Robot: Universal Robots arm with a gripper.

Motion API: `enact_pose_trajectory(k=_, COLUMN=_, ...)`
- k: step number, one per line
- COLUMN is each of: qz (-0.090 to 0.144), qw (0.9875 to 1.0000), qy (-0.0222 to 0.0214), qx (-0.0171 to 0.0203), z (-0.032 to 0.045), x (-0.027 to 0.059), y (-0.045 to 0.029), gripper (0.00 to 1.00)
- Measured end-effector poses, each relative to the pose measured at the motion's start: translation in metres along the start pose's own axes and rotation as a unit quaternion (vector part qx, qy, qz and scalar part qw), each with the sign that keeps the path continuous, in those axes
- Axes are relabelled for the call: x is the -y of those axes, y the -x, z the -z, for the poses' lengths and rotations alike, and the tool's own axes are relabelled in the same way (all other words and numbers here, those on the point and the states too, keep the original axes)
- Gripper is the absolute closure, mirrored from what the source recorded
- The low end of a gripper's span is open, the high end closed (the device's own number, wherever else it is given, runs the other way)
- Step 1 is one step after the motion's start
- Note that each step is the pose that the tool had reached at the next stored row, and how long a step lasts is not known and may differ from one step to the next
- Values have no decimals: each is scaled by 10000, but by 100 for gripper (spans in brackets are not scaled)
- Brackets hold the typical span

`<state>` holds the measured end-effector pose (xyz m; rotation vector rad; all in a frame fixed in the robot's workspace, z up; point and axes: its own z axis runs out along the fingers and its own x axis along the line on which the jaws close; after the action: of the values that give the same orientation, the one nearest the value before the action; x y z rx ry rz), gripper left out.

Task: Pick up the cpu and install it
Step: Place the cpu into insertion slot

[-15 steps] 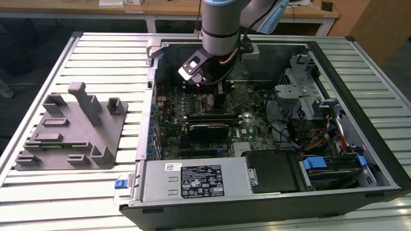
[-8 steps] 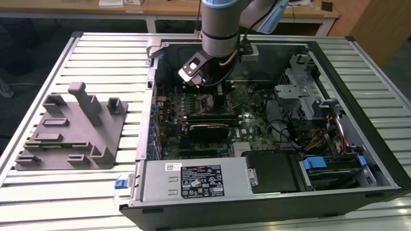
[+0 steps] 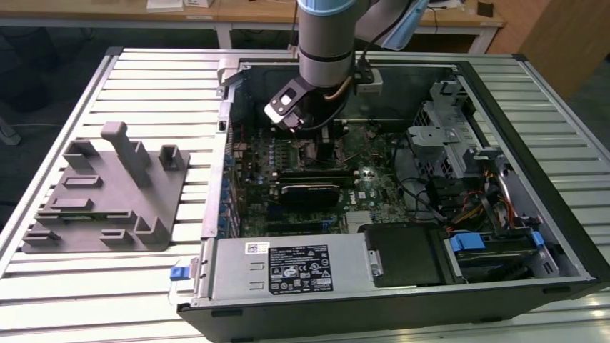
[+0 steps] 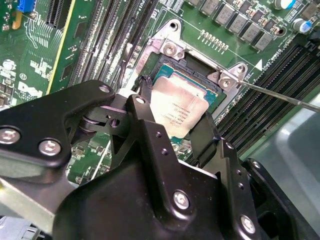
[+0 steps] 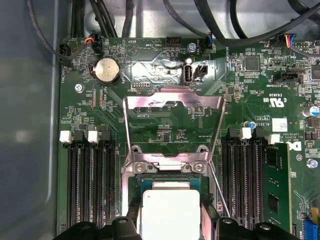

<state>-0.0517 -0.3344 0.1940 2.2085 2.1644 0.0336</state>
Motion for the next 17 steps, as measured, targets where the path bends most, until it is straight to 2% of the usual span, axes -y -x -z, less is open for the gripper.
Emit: enact_pose_trajectory(k=17, qz=-32, qw=10000, qy=-1, qx=2, z=-33, x=3, y=-1, gripper=45)
